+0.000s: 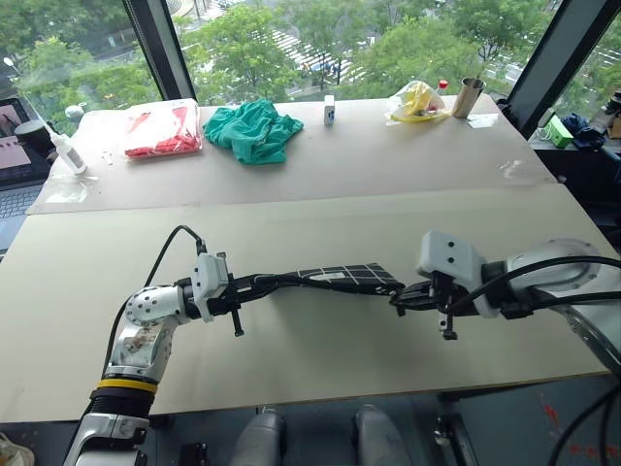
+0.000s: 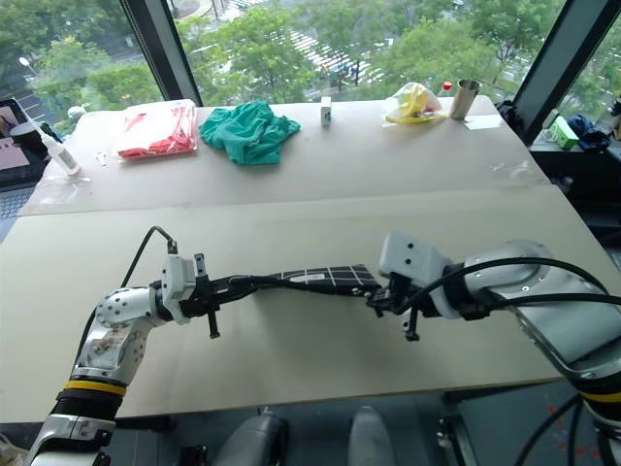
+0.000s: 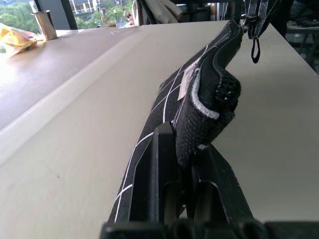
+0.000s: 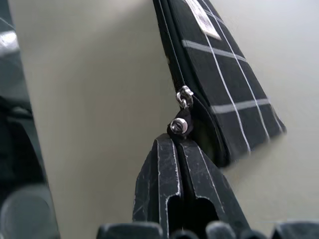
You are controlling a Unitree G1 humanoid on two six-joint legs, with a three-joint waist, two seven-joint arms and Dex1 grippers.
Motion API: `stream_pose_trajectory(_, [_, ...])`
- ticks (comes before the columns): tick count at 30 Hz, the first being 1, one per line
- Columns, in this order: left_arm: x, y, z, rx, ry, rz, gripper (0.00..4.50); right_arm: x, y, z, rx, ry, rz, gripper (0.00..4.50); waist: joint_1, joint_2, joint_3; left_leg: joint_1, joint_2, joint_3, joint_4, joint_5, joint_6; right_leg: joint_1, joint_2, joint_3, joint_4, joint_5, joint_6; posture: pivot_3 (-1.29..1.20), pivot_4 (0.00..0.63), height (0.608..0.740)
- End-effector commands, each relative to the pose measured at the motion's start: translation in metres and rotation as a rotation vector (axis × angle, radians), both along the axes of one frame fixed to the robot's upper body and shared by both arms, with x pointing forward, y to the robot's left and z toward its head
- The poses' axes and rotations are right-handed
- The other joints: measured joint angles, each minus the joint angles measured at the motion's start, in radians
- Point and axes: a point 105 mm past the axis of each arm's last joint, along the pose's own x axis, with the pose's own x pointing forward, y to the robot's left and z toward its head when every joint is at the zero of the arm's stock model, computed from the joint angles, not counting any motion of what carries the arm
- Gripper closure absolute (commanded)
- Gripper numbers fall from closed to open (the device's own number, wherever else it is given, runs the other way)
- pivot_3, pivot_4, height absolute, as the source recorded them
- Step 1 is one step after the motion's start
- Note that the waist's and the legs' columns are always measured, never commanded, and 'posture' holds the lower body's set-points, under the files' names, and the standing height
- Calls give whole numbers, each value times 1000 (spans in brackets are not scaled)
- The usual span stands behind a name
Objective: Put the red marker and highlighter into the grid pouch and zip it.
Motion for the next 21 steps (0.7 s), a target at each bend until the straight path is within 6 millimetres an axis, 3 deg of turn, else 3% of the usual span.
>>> stream_pose_trajectory(1, [3, 10, 4, 4, -22, 30, 4500, 5, -16, 10, -35, -68, -2, 3698, 2, 0, 0, 0, 0, 0, 0, 0, 0, 0, 0, 0, 0, 0, 0, 0, 150, 740])
stream_pose_trajectory(11, [5, 15, 4, 16, -31, 27, 4500, 13, -27, 2, -15, -53, -35, 220, 9, 0, 0, -1, 0, 0, 0, 0, 0, -1, 0, 0, -1, 0, 0, 0, 150, 740])
stream_pose_trajectory(16, [6, 16, 5, 22, -33, 24, 4500, 16, -17, 3, 99, -21, -66, 106, 11, 0, 0, -1, 0, 0, 0, 0, 0, 0, 0, 0, -1, 0, 0, 0, 150, 740])
stream_pose_trajectory(19, [7, 15, 6, 23, -35, 21, 4500, 10, -4, 6, 237, 83, -82, 106, 16, 0, 0, -1, 0, -1, 0, 0, 0, -1, 0, 0, 0, 0, 0, 0, 150, 740])
stream_pose_trajectory(21, [7, 14, 7, 24, -38, 19, 4500, 0, 4, -6, 245, 149, -65, 106, 19, 0, 0, -1, 0, -1, 0, 0, 0, 0, 0, 0, -1, 0, 0, 0, 150, 740])
